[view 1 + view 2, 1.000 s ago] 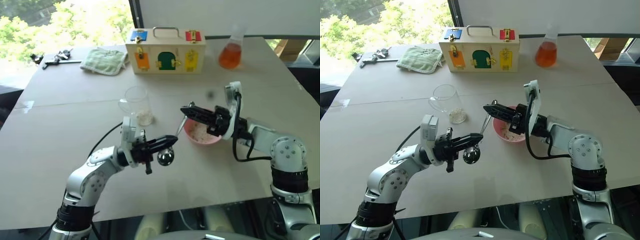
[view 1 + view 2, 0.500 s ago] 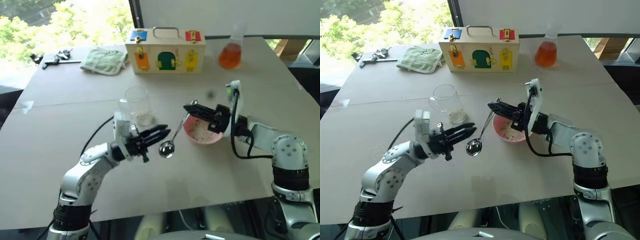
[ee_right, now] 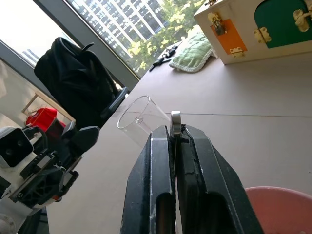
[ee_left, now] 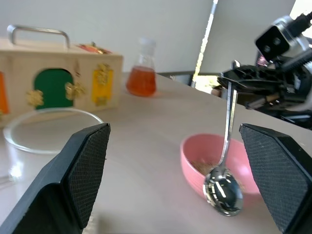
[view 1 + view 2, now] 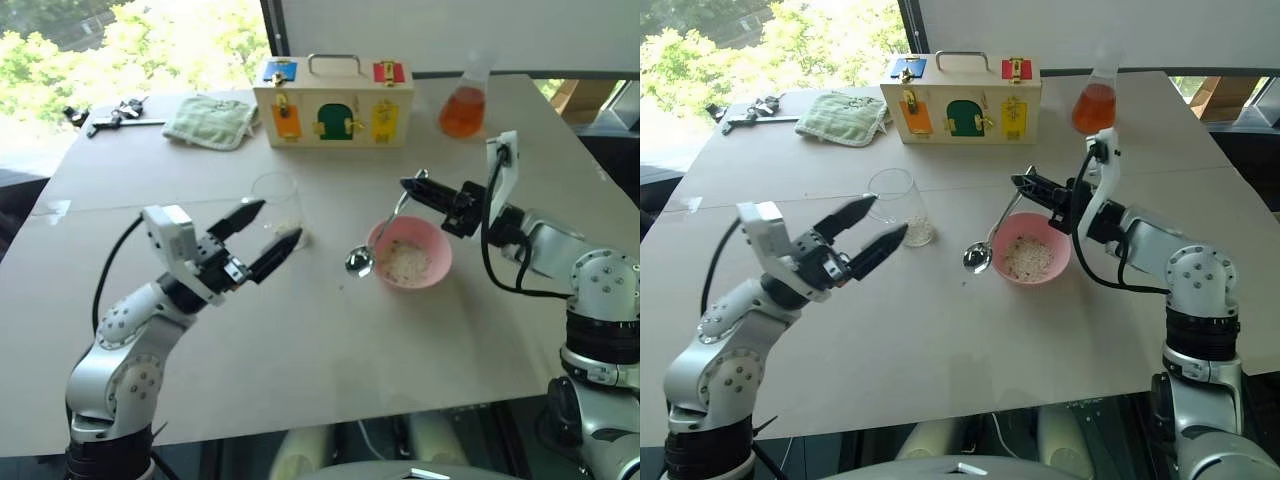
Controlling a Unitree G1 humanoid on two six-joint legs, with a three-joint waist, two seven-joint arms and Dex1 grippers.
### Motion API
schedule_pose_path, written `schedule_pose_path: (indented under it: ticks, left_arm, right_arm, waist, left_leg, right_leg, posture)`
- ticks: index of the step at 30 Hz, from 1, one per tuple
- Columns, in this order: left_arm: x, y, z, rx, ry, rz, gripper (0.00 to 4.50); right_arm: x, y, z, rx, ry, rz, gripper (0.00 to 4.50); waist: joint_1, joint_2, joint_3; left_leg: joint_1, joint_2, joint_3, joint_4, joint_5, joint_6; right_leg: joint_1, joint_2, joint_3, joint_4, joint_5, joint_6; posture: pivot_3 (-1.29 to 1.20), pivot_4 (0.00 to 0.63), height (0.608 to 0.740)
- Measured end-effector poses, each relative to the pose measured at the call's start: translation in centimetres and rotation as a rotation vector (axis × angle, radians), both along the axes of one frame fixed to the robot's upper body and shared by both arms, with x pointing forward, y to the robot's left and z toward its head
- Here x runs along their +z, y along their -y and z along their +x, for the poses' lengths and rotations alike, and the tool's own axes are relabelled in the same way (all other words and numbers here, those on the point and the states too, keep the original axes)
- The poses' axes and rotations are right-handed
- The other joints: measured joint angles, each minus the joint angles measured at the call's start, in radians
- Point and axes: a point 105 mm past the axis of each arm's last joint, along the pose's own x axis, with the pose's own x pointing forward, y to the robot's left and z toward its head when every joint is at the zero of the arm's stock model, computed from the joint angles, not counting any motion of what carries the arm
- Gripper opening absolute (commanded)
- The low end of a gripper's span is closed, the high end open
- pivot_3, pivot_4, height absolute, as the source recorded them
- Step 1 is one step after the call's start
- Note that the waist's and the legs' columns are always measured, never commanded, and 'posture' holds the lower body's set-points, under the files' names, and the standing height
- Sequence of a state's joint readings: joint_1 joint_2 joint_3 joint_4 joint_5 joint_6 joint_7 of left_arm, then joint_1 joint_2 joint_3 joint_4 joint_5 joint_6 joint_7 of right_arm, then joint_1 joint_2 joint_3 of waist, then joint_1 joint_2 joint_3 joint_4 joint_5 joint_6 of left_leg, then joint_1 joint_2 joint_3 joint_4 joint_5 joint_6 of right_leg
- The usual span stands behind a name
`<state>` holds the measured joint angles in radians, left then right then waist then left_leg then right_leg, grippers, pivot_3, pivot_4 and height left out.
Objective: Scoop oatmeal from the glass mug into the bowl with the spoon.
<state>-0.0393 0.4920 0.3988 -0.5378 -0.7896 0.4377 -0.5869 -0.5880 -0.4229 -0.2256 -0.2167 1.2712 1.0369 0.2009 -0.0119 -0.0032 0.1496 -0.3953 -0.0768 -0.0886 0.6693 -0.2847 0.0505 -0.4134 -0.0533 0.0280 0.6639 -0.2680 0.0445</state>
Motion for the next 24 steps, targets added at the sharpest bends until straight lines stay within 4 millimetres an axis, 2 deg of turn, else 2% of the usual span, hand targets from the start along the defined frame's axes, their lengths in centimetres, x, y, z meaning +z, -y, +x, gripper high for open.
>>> schedule_pose_path:
  ticks: [2, 4, 7, 10, 14, 17, 24]
  left_arm:
    - [1.6, -2.9, 0.3, 0.186, 0.053, -0.038, 4.47]
    - [2.1, -5.4, 0.2, 0.354, 0.075, -0.055, 4.47]
    - [0.9, -6.9, 0.2, 0.472, 0.036, -0.045, 4.47]
    - [-1.0, -8.6, 1.1, 0.602, -0.014, 0.004, 4.47]
    - [-4.1, -9.3, 4.2, 0.597, -0.075, 0.135, 4.47]
    - [-5.7, -10.1, 5.5, 0.590, -0.089, 0.224, 4.47]
    - [-6.0, -9.3, 6.6, 0.470, -0.019, 0.295, 4.47]
  right_arm:
    - [0.3, 0.6, 0.2, -0.029, 0.000, 0.010, 0.00]
    - [0.3, 0.7, 0.2, -0.041, -0.005, 0.011, 0.00]
    - [0.5, 0.6, 0.3, -0.045, -0.006, 0.015, 0.00]
    - [1.9, -0.2, 0.5, -0.033, 0.027, 0.042, 0.00]
    - [2.4, -0.9, 0.6, -0.022, 0.042, 0.049, 0.00]
    - [2.4, -1.1, 0.7, -0.024, 0.044, 0.042, 0.00]
    - [2.6, -0.9, 1.0, -0.058, 0.053, 0.050, 0.00]
  waist:
    - [-0.002, 0.000, 0.000]
    - [-0.004, 0.000, 0.000]
    - [-0.003, 0.000, 0.000]
    - [0.003, 0.000, 0.000]
    - [0.004, 0.000, -0.001]
    - [-0.002, 0.000, -0.001]
    - [-0.004, 0.000, -0.001]
  left_leg:
    - [0.000, 0.000, 0.000, 0.000, 0.000, 0.000]
    - [0.000, 0.000, 0.001, 0.000, 0.000, 0.000]
    - [0.000, 0.000, 0.001, 0.000, 0.000, 0.000]
    - [0.000, 0.000, 0.001, 0.001, 0.000, 0.000]
    - [0.000, -0.001, 0.000, 0.001, 0.000, 0.000]
    - [0.000, -0.001, 0.001, 0.001, 0.000, 0.000]
    - [-0.002, -0.001, 0.001, 0.000, 0.000, 0.000]
  right_leg:
    - [0.000, 0.000, 0.000, 0.000, 0.000, 0.000]
    - [0.000, 0.000, 0.001, 0.000, 0.000, 0.000]
    - [0.000, 0.000, 0.001, 0.001, 0.000, 0.000]
    - [0.000, 0.000, 0.000, 0.002, 0.000, 0.000]
    - [0.000, 0.000, -0.001, 0.003, 0.000, 0.000]
    - [-0.001, 0.000, 0.000, 0.002, 0.000, 0.000]
    - [-0.002, -0.001, 0.000, 0.001, 0.000, 0.000]
  posture:
    - [0.00, 0.150, 0.740]
    - [0.00, 0.150, 0.740]
    - [0.00, 0.150, 0.740]
    - [0.00, 0.150, 0.740]
    - [0.00, 0.150, 0.740]
    - [0.00, 0.150, 0.740]
    - [0.00, 0.150, 0.740]
